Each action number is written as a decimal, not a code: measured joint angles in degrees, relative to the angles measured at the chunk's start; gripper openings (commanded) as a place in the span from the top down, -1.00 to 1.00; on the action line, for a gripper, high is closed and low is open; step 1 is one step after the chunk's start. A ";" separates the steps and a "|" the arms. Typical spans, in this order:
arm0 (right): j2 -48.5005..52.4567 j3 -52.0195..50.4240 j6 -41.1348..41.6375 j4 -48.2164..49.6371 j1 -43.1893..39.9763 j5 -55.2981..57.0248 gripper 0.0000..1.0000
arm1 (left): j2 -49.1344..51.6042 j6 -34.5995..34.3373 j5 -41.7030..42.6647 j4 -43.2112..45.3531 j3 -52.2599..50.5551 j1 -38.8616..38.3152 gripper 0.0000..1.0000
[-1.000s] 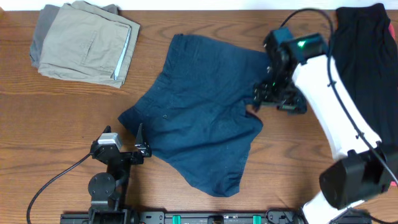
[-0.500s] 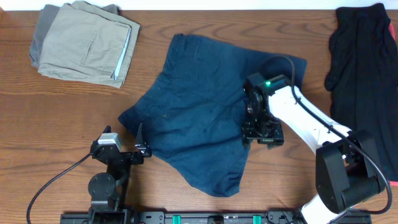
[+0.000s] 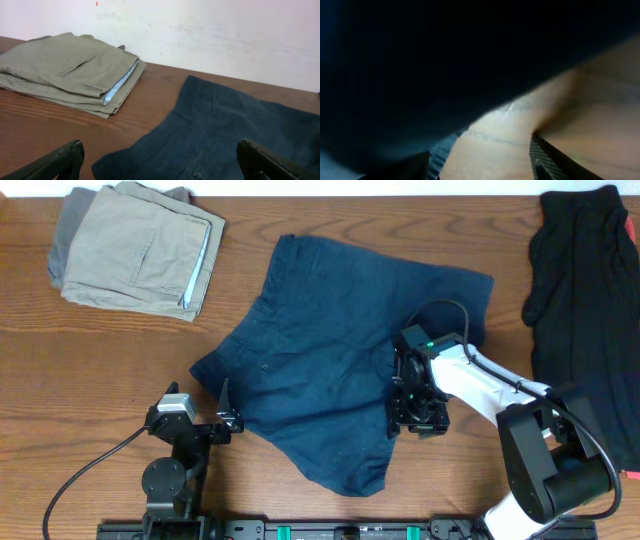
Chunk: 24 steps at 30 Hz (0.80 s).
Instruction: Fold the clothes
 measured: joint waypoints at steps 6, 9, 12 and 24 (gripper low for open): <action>-1.20 -1.22 0.63 4.55 0.00 -3.30 0.02 | 0.00 0.02 0.00 0.00 0.00 0.00 -0.95; -1.33 -1.53 1.27 6.43 0.00 -4.00 0.40 | 0.00 0.02 0.00 0.00 0.00 0.00 -0.95; -1.29 -1.79 2.45 6.80 0.00 -3.30 0.46 | 0.00 0.00 0.00 0.00 0.00 0.00 -0.96; -1.29 -1.99 4.81 6.58 0.00 -0.26 0.98 | 0.00 0.02 0.00 0.00 0.00 0.00 -0.95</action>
